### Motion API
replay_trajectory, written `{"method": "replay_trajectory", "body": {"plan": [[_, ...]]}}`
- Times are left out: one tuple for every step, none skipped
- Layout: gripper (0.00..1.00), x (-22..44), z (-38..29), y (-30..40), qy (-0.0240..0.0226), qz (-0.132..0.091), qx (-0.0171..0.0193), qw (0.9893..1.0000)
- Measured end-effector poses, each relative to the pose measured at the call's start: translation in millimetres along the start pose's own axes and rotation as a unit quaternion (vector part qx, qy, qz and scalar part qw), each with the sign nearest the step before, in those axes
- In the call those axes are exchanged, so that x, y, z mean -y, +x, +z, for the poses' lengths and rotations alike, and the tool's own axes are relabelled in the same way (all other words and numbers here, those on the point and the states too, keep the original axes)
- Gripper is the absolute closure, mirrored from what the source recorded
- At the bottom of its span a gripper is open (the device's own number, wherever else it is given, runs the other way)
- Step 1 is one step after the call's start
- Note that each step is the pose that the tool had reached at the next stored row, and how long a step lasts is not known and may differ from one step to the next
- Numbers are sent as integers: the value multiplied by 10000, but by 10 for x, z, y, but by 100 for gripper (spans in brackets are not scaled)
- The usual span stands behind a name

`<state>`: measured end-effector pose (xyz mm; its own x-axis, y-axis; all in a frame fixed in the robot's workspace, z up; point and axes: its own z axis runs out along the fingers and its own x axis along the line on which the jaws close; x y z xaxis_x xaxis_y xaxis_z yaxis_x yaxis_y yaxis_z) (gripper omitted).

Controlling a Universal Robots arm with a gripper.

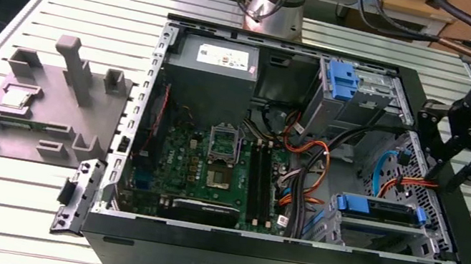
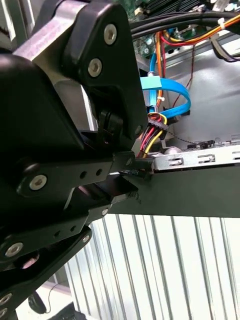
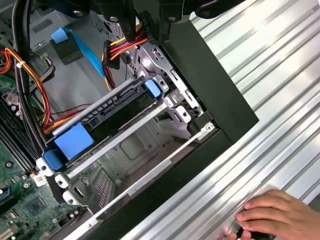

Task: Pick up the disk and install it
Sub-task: 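Insert the first disk wire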

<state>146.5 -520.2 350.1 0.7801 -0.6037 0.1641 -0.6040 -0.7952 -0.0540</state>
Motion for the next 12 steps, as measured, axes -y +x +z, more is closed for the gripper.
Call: {"method": "replay_trajectory", "body": {"plan": [[67,-1,0,0,-8,-27,-11,10000],[67,-2,-1,0,-7,-46,-15,10000],[67,-3,-1,-2,-4,-60,-17,10000],[67,-3,-1,-2,-2,-68,-17,10000],[67,-4,-1,-3,0,-75,-17,10000],[69,-4,0,-3,2,-79,-18,10000],[69,-4,-1,-3,3,-82,-19,10000],[69,-4,0,-3,4,-83,-19,10000],[76,-4,-1,-3,4,-84,-20,10000],[76,-4,-1,-3,4,-84,-20,10000],[76,-4,0,-3,4,-85,-19,10000],[76,-4,0,-3,4,-85,-19,10000]]}}
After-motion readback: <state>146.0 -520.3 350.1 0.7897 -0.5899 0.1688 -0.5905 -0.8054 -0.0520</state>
